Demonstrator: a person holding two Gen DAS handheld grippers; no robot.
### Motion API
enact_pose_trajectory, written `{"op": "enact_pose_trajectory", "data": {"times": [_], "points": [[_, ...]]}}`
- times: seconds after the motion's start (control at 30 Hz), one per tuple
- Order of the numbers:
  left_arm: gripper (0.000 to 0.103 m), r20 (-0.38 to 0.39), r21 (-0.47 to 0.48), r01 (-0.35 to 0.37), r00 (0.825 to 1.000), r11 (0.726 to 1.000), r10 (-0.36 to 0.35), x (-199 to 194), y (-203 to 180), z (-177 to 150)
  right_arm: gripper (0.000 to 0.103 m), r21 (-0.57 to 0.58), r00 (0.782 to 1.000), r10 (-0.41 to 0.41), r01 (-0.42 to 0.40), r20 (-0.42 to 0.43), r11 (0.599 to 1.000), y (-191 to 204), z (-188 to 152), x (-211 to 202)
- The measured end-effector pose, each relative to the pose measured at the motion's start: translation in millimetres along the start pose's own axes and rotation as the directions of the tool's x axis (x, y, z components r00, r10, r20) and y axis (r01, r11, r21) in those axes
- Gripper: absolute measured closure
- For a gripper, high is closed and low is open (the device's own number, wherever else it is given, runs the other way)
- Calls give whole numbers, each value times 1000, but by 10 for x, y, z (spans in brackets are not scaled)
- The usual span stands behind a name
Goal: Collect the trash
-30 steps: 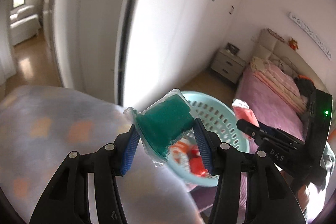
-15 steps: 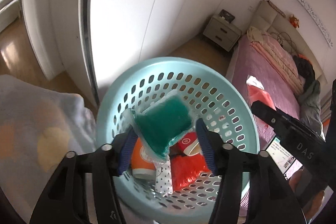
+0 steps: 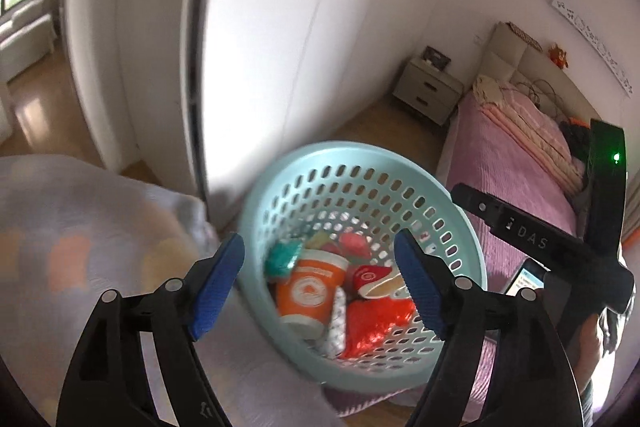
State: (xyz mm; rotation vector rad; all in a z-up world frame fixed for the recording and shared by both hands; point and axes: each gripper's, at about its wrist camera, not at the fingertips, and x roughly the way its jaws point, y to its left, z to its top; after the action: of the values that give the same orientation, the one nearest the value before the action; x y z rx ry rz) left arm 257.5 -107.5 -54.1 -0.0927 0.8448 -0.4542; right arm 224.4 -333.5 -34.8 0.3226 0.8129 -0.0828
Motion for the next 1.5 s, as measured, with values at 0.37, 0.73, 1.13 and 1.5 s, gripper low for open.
{"op": "enact_pose_trajectory", "data": {"times": [0.37,0.73,1.13,1.5], "points": [[27,122,-23,-91,988,996,93,-946,194,-446,42,-88,997,68,-64,44,994,395,-428,-579],[21,273,-75,-272,920,959,282,-1540,370,-1039,40,-208,979,58,-17,194,978,950,-954,-1063],[16,432,-200,-398,784,895,446,-1822,575,-1301,37,-236,922,42,54,384,970,1114,-1318,-1429],[15,394,-213,-428,785,878,478,-1761,613,-1380,37,-225,914,29,69,405,972,1193,-1483,-1537]]}}
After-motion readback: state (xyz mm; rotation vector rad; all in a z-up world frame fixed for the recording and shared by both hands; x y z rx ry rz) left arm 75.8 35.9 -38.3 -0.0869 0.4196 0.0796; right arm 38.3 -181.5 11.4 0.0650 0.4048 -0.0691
